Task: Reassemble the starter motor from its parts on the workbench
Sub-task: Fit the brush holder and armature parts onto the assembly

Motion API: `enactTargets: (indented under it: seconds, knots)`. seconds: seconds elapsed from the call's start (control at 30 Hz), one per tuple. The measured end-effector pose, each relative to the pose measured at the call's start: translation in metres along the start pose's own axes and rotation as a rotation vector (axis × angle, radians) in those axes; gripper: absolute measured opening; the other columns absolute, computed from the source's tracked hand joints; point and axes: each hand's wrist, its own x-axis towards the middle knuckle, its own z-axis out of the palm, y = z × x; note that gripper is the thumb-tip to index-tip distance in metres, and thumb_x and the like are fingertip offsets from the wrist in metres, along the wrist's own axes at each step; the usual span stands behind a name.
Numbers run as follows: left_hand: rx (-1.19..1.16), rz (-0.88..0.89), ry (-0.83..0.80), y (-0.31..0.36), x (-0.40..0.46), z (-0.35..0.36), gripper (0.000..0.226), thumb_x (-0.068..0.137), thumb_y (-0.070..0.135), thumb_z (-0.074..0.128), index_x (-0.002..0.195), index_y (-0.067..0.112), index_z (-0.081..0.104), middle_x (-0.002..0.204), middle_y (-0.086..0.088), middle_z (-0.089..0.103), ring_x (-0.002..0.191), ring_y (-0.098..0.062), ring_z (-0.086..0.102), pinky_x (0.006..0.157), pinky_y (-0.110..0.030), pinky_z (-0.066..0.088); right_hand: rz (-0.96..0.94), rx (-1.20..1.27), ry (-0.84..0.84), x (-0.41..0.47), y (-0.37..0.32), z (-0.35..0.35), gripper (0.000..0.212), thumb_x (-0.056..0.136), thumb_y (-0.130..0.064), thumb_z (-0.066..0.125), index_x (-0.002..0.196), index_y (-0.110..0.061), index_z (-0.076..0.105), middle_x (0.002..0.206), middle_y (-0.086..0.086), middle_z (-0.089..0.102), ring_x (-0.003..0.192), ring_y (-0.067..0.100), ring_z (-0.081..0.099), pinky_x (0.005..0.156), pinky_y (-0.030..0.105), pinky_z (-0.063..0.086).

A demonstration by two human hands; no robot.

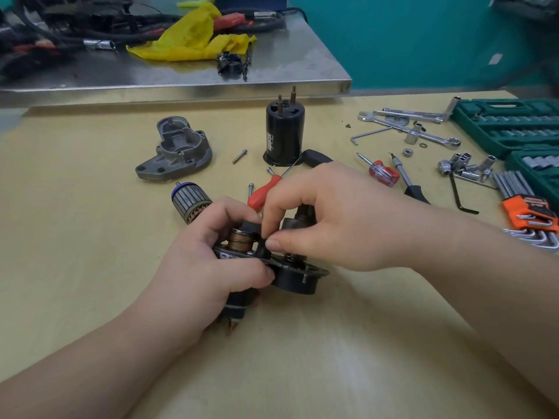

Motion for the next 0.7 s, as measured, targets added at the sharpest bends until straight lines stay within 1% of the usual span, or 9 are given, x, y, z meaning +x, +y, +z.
enactTargets:
  seconds: [0.13,0.23,0.33,0.4,0.47,0.53,0.6,0.63,0.7]
  knots:
    - [0.019,0.023,-0.011,0.000,0.000,0.000,0.041,0.059,-0.002,0.081,0.089,0.024,0.068,0.082,-0.007,0.069,0.061,-0.029,0.063,0.053,-0.038,0.056,-0.016,-0.048,-0.025,-0.001,-0.006,0.001,0.004,0.093,-0.033,0.078,0.092,-0.037,0.078,0.094,-0.017,0.073,0.097,0.003,0.065,0.086,0.036,0.055]
    - [0.020,0.032,-0.009,-0.002,0.000,0.000,0.042,0.059,-0.001,0.081,0.090,0.024,0.069,0.083,-0.007,0.070,0.062,-0.028,0.063,0.052,-0.036,0.056,-0.009,-0.060,-0.036,-0.004,-0.010,-0.002,0.006,0.094,-0.031,0.077,0.094,-0.037,0.078,0.095,-0.016,0.073,0.097,0.004,0.065,0.086,0.034,0.055]
    - [0.026,0.028,-0.006,-0.002,0.000,0.001,0.043,0.059,-0.001,0.081,0.093,0.023,0.069,0.084,-0.012,0.071,0.063,-0.033,0.065,0.054,-0.042,0.059,-0.028,-0.146,-0.009,-0.006,-0.014,0.000,0.006,0.097,-0.031,0.074,0.097,-0.035,0.077,0.095,-0.013,0.071,0.095,0.008,0.064,0.084,0.038,0.055]
    - [0.028,0.022,0.001,-0.001,0.001,0.000,0.042,0.060,0.000,0.081,0.094,0.022,0.069,0.084,-0.013,0.071,0.063,-0.035,0.066,0.056,-0.048,0.060,-0.056,-0.268,0.015,-0.007,-0.018,0.004,0.008,0.100,-0.030,0.067,0.100,-0.032,0.075,0.097,-0.010,0.069,0.097,0.017,0.062,0.082,0.041,0.053]
    - [0.021,0.010,0.009,0.000,0.002,0.000,0.041,0.060,0.000,0.080,0.094,0.021,0.069,0.083,-0.012,0.070,0.063,-0.034,0.066,0.057,-0.048,0.060,-0.053,-0.385,0.027,-0.007,-0.024,0.007,0.012,0.104,-0.031,0.059,0.104,-0.032,0.071,0.101,-0.011,0.065,0.101,0.019,0.060,0.083,0.040,0.052]
    - [0.012,-0.004,0.008,0.000,0.003,-0.001,0.043,0.059,0.000,0.080,0.094,0.021,0.069,0.083,-0.014,0.068,0.063,-0.034,0.065,0.056,-0.047,0.059,-0.049,-0.465,0.055,-0.008,-0.029,0.008,0.015,0.107,-0.033,0.053,0.109,-0.036,0.067,0.108,-0.012,0.062,0.107,0.018,0.057,0.094,0.041,0.048]
    - [0.010,-0.007,0.007,0.001,0.003,0.000,0.043,0.058,-0.001,0.081,0.094,0.021,0.069,0.082,-0.015,0.067,0.062,-0.034,0.064,0.054,-0.043,0.059,-0.053,-0.574,0.078,-0.009,-0.031,0.011,0.017,0.107,-0.035,0.050,0.114,-0.040,0.065,0.119,-0.016,0.060,0.118,0.016,0.054,0.115,0.044,0.035]
    - [0.010,-0.003,0.008,0.001,0.003,0.000,0.044,0.058,-0.001,0.080,0.093,0.021,0.069,0.082,-0.014,0.067,0.061,-0.033,0.064,0.053,-0.041,0.058,-0.057,-0.618,0.089,-0.009,-0.030,0.013,0.018,0.107,-0.035,0.051,0.116,-0.042,0.065,0.122,-0.017,0.059,0.122,0.016,0.053,0.122,0.047,0.027]
    - [0.015,0.008,0.010,0.001,0.003,0.000,0.044,0.057,-0.001,0.080,0.093,0.021,0.069,0.081,-0.013,0.067,0.061,-0.030,0.064,0.053,-0.040,0.058,-0.064,-0.650,0.115,-0.009,-0.028,0.015,0.018,0.106,-0.035,0.054,0.114,-0.043,0.068,0.122,-0.017,0.060,0.123,0.015,0.052,0.127,0.050,0.018]
